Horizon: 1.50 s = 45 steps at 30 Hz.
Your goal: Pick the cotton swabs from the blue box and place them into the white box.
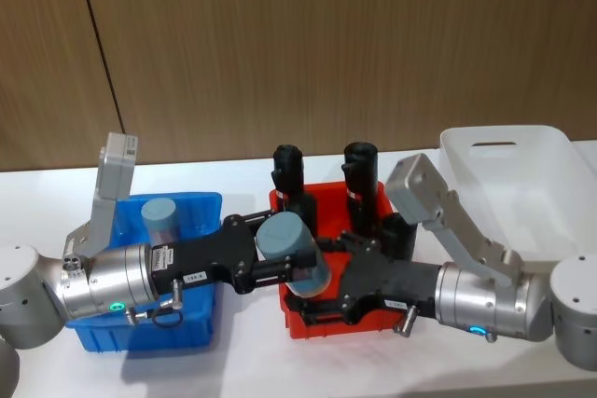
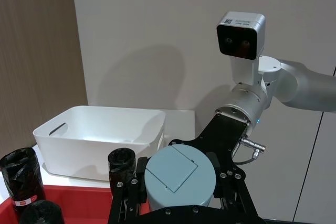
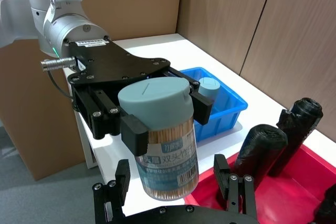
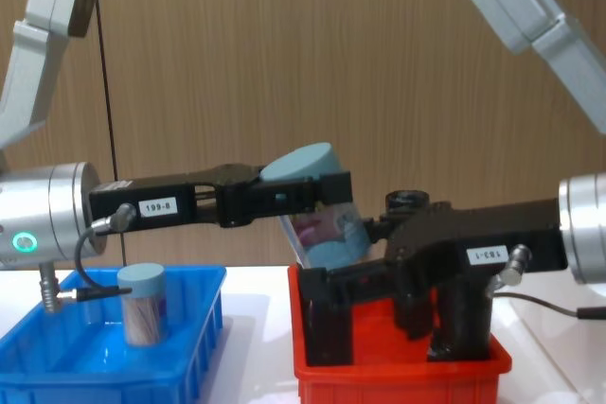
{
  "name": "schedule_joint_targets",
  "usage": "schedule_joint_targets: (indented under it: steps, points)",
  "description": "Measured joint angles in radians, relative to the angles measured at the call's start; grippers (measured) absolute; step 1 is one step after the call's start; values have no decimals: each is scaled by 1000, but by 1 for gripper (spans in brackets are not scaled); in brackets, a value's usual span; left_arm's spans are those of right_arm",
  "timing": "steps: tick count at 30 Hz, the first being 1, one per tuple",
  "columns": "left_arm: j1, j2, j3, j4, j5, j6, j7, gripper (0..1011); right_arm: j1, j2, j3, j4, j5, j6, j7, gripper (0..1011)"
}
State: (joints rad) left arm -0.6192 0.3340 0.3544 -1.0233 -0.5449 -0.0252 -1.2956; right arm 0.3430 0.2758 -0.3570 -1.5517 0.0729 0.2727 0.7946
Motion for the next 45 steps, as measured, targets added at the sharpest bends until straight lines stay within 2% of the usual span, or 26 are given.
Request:
schedule_joint_targets:
  steps: [15, 20, 22, 24, 27, 34, 45]
  points:
    - [0, 0, 0, 0, 0, 0, 0, 669, 17, -8, -13, 1, 0, 11, -5, 996]
    - [0, 0, 0, 0, 0, 0, 0, 669, 23, -9, -18, 2, 0, 15, -7, 907]
    - [0, 0, 0, 0, 0, 0, 0, 669, 24, -10, -19, 3, 0, 16, -8, 822]
    - [0, 0, 0, 0, 0, 0, 0, 669, 25, -10, -20, 5, 0, 16, -8, 811]
    - [0, 0, 0, 0, 0, 0, 1, 669, 28, -11, -23, 7, 1, 17, -8, 680]
    - [0, 0, 0, 0, -1, 0, 1, 669, 33, -11, -27, 11, 7, 18, -9, 650]
    - [0, 0, 0, 0, 0, 0, 0, 968, 35, -5, -30, 12, 19, 18, -15, 650]
